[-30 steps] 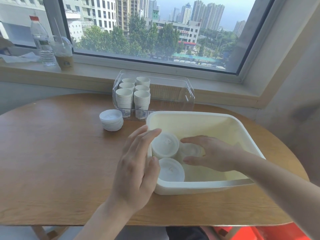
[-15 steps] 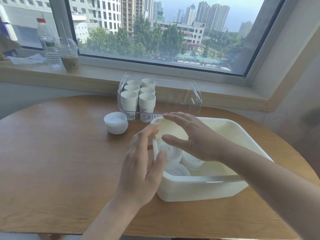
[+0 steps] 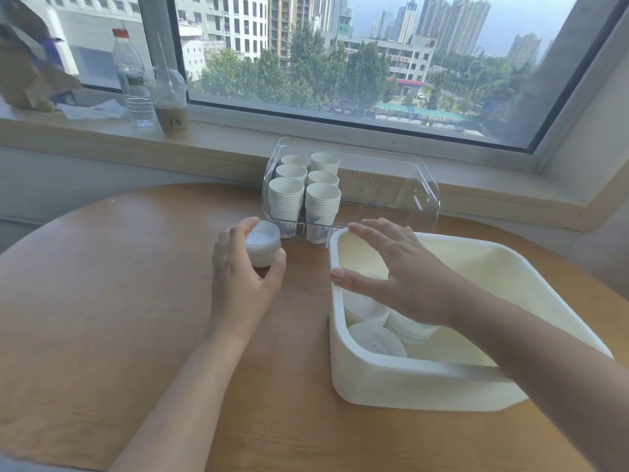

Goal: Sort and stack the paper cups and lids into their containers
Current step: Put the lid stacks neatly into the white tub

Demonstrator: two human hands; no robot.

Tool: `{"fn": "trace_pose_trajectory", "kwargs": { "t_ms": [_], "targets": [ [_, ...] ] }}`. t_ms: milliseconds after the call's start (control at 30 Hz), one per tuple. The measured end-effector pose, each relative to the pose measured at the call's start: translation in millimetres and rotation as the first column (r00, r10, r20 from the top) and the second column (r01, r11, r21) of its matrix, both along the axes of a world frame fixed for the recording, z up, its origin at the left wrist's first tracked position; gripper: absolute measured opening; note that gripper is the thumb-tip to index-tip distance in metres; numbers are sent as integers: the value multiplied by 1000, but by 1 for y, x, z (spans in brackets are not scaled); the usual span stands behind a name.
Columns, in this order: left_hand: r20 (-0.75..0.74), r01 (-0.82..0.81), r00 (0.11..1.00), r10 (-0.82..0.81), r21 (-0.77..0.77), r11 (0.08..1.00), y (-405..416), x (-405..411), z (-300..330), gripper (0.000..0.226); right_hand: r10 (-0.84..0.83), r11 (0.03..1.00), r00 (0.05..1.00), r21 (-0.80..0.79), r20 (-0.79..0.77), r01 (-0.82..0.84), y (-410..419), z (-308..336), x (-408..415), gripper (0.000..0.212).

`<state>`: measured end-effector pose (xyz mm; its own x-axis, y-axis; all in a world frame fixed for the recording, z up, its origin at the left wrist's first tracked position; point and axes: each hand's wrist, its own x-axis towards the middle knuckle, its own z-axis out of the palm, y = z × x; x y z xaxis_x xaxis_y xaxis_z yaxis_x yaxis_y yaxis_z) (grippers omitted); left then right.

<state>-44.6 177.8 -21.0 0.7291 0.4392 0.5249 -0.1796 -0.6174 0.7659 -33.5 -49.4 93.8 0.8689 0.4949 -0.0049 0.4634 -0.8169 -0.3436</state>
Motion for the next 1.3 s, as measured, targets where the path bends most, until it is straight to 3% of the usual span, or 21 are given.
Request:
{"fn": "trace_pose_trajectory", "kwargs": {
  "t_ms": [167,333,700,1000,1300],
  "targets": [
    [-247,-41,968,39,-2,999,24,33,-21,104,10,1000,1000,1,8,-10,0,-4,5,106],
    [-312,6,950,-27,-69,998,35,53,-36,127,26,1000,999,-1,28,-26,-1,-7,7,103],
    [-302,-28,953,29,7,1000,40,63,-43,111,35,999,999,1,39,-35,-2,-10,6,103],
    [-199,-35,980,15,-96,995,44,50,-40,98,30,1000,999,7,28,-31,-2,-9,4,104],
    [-28,98,994,-101,-116,988,30,10,0,102,20,999,999,42,29,-21,-3,-6,2,99]
  ]
}}
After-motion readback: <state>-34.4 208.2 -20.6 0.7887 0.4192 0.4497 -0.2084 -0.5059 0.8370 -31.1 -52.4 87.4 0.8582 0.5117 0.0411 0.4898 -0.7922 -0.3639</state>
